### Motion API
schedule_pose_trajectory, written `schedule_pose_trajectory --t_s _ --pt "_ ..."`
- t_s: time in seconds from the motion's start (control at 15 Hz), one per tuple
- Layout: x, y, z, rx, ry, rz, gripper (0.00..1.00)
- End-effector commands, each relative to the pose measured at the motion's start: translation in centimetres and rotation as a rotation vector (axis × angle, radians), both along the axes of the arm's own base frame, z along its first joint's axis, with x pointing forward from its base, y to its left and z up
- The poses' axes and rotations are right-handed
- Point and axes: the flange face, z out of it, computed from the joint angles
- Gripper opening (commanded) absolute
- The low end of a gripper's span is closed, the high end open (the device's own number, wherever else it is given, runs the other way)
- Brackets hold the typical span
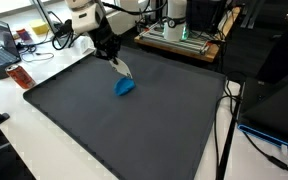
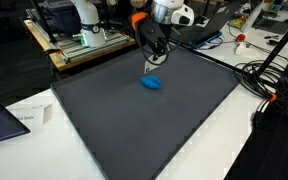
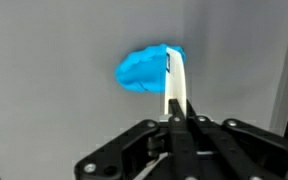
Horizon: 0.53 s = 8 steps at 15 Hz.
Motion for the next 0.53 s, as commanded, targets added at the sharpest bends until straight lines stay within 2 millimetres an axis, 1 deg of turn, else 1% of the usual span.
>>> schedule_pose_trajectory --t_s 0.0,0.47 --pt "1.1 0.3 -0.9 -0.018 -0.031 0.057 0.01" --pt "1.9 1.1 -3.1 -0.064 -0.027 0.114 0.01"
